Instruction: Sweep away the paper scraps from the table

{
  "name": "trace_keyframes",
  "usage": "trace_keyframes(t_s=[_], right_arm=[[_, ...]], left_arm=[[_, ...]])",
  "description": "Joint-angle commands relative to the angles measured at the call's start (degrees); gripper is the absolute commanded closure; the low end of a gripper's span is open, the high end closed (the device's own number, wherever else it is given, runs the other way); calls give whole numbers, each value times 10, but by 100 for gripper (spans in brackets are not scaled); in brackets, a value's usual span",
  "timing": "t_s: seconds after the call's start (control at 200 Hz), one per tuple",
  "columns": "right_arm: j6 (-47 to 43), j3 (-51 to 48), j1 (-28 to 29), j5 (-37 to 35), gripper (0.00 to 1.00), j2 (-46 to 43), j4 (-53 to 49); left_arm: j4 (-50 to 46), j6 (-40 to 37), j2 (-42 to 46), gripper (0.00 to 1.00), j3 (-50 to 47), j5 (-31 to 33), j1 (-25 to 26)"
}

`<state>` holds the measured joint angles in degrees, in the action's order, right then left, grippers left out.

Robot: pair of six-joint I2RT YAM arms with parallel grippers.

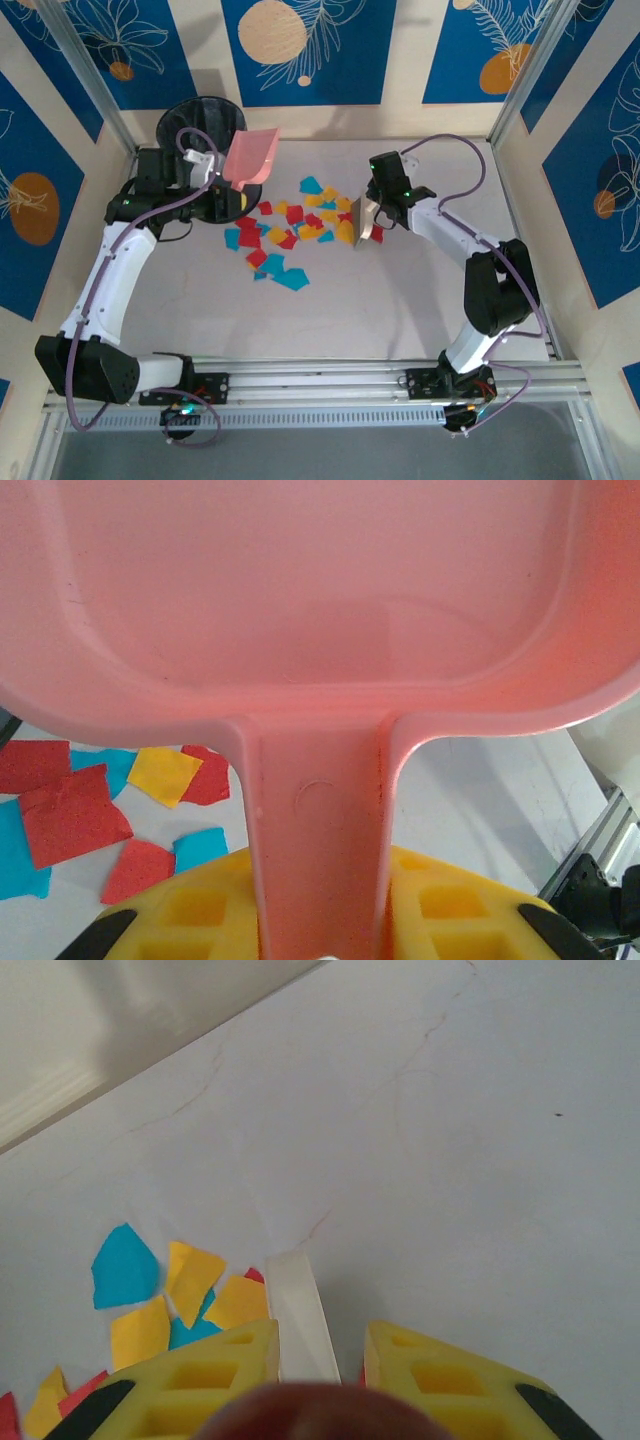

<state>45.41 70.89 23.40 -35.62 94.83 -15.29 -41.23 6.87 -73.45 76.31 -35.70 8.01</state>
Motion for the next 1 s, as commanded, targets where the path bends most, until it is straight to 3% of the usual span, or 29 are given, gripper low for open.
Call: trace_keyframes(t_s=[0.0, 0.44, 0.7, 0.995], right_arm=[[9, -28, 2, -42, 100, -40, -41], [0, -105, 22, -79, 100, -157, -96], [-91, -138, 26, -5, 100, -230, 7], [-166, -162, -1, -55, 100, -260, 56]], left_arm=[[-9, -22, -3, 100, 0, 0, 16], [-63, -61, -33, 100, 32, 61, 75], [-101, -94, -63, 100, 53, 118, 133], [-148, -123, -114, 100, 51, 202, 204]])
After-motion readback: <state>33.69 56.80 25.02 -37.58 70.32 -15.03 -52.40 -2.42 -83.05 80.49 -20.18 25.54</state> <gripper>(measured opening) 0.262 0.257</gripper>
